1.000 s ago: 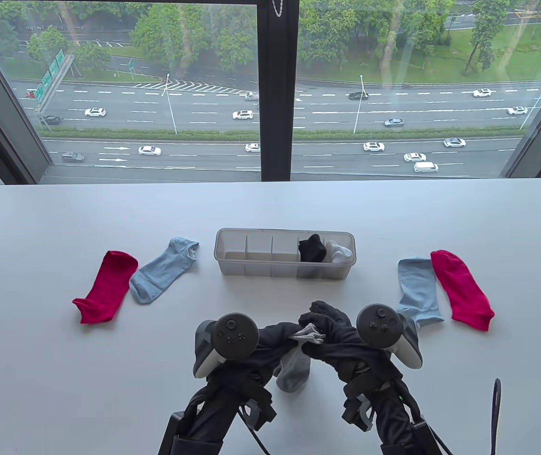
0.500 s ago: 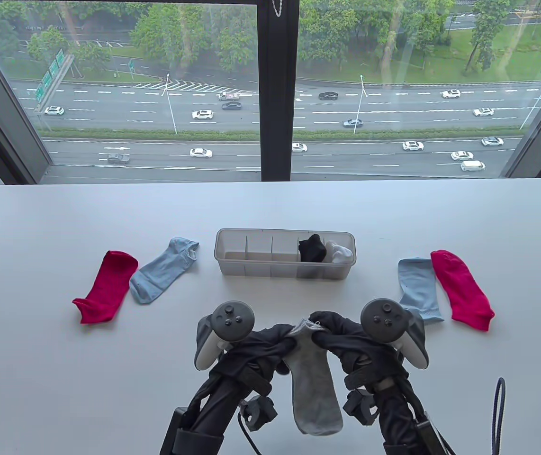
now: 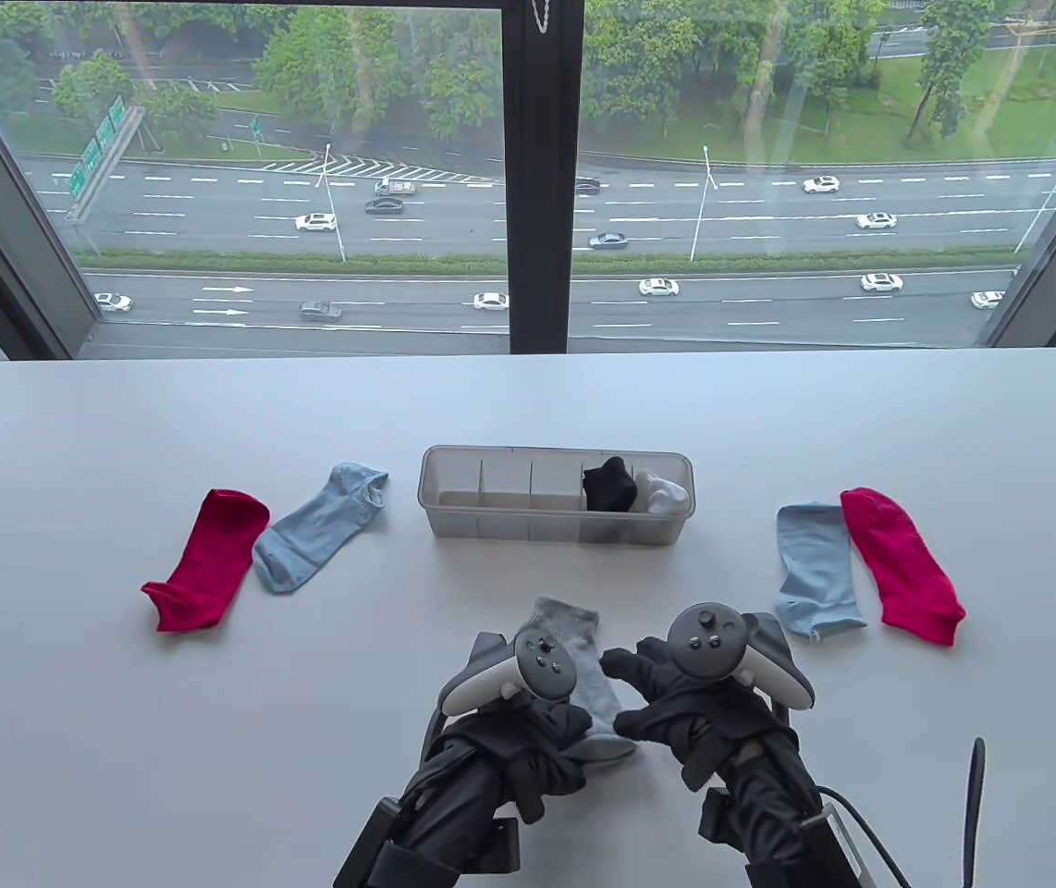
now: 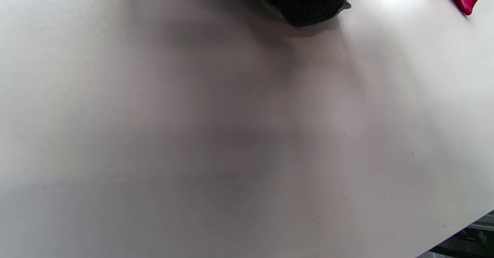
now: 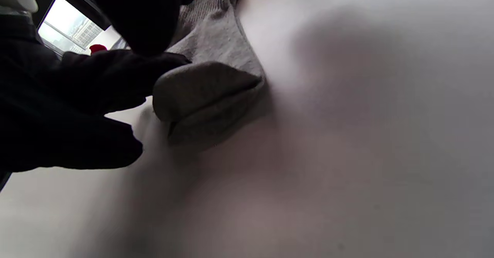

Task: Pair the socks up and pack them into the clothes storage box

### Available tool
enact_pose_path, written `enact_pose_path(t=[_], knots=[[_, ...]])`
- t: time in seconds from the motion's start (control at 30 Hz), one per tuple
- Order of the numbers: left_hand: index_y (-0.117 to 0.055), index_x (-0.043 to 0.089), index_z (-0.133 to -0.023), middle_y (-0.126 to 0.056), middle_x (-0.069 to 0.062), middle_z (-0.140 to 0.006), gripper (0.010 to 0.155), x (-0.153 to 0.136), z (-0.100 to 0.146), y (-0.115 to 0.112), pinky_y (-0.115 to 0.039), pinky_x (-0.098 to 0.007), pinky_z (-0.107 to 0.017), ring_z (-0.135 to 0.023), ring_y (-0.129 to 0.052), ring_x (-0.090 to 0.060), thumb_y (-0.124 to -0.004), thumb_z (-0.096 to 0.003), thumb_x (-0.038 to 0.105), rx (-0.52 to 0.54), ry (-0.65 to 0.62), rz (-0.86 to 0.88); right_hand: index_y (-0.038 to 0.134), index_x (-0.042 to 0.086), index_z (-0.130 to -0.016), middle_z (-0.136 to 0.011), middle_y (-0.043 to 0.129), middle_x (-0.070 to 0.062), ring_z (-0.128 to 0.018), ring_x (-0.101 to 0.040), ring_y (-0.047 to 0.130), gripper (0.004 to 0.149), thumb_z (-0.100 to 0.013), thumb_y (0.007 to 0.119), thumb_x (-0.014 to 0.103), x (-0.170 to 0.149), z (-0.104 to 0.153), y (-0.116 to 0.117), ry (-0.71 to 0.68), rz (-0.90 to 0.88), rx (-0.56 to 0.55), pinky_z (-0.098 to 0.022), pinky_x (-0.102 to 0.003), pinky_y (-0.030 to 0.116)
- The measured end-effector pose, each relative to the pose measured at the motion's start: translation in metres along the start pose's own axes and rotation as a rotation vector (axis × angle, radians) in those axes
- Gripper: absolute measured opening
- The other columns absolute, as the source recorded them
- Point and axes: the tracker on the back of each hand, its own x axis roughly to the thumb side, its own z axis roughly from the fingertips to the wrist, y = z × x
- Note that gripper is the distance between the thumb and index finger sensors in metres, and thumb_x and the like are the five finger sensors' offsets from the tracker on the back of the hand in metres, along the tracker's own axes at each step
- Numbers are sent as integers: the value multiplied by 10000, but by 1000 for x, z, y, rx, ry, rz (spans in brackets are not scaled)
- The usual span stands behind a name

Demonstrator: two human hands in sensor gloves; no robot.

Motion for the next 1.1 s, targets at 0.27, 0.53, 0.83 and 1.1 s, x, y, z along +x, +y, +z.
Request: enact_pose_path(t=[0.27,0.53,0.83,1.1], knots=[[-484,248,-1047,-149,42,-1179,568,-12,-4,9,-23,-648,-740,-1101,18,-252,-725,-533,238,137,-19,34,497,314,-1049,-1159,90,-197,-998,-485,41,618,-519,815,327,-5,-23,20,137,102,-61,-761,-605,203],[-357,269,-1049,-289,-137,-1174,699,-1,-1,10,-142,-730,-721,-1083,-154,-489,-784,-502,358,281,-44,4,673,279,-942,-1144,19,-196,-965,-478,-59,389,-562,680,361,-6,-25,23,130,-72,-77,-712,-624,84],[-723,112,-920,-361,-65,-1164,402,-6,0,10,-171,-714,-732,-1087,-172,-460,-674,-545,250,324,-30,56,273,370,-1095,-1126,-26,-235,-946,-499,-80,755,-530,774,378,-6,-24,23,98,-71,-48,-690,-637,70],[-697,128,-942,-342,-49,-1167,423,-9,0,8,-159,-692,-747,-1090,-158,-424,-596,-561,281,325,-32,85,682,351,-933,-1165,131,-237,-978,-568,80,392,-542,678,380,5,-27,26,148,88,-174,-690,-711,220]])
